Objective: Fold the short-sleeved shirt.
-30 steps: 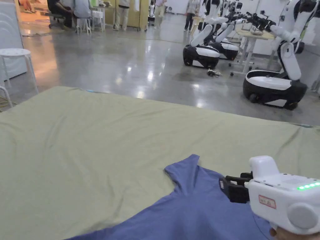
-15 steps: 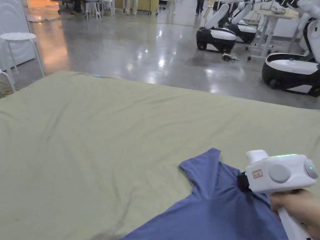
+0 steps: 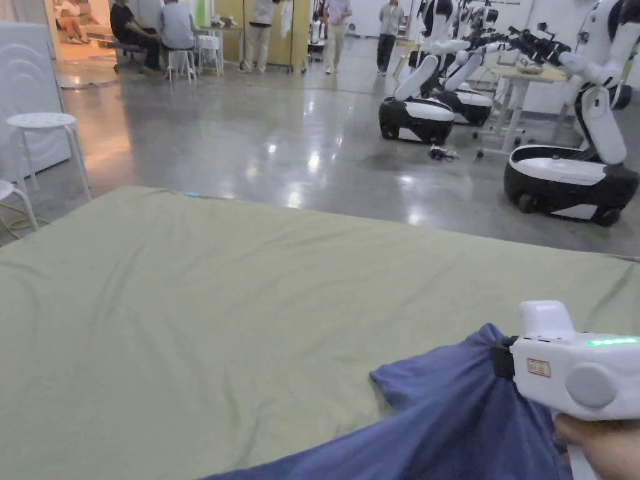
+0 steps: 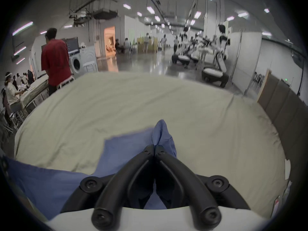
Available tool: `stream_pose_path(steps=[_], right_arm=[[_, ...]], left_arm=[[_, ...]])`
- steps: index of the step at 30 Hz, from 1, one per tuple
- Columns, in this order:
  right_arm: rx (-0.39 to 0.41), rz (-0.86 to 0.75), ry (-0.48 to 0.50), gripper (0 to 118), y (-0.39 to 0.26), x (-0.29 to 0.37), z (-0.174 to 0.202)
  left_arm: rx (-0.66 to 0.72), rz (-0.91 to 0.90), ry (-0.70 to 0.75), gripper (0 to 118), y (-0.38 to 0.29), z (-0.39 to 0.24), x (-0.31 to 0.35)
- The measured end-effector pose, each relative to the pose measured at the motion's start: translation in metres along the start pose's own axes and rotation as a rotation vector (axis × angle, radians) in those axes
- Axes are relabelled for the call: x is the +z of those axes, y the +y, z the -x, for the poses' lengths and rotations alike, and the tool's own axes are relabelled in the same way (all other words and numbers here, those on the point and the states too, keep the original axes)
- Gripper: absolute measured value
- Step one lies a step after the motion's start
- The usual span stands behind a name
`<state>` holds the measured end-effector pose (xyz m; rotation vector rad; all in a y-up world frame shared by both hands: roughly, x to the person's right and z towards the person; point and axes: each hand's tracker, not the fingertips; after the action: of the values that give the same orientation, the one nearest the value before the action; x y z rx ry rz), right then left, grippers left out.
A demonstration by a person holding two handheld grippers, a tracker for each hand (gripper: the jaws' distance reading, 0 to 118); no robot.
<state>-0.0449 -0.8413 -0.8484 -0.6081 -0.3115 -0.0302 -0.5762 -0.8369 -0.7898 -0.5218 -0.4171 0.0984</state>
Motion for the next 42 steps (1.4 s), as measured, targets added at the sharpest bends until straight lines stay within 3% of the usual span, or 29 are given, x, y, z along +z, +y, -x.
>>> stream_pose_path(steps=[5,13,19,22,31,42], right_arm=[[0.044,-0.237,-0.080,1,0.001,0.136,-0.020],[-0.022,-0.449,-0.184,1,-0.009,0.326,-0.038],[-0.061,-0.547,-0.252,1,-0.018,0.414,-0.038],[-0.111,-0.577,-0.261,1,-0.027,0.441,-0.034],[-0.091,-0.592,-0.285,1,-0.035,0.459,-0.023],[-0.052,-0.621,-0.324,1,0.091,0.417,-0.049]], left_arm=[[-0.044,-0.101,-0.044,0,0.050,-0.011,0.014],[-0.139,-0.282,-0.144,0,0.132,-0.049,0.044],[-0.134,-0.353,-0.179,0,0.166,-0.063,0.078],[-0.138,-0.379,-0.189,0,0.169,-0.067,0.095],[-0.151,-0.392,-0.171,0,0.166,-0.060,0.116],[-0.151,-0.407,-0.109,0,0.273,-0.074,0.061]])
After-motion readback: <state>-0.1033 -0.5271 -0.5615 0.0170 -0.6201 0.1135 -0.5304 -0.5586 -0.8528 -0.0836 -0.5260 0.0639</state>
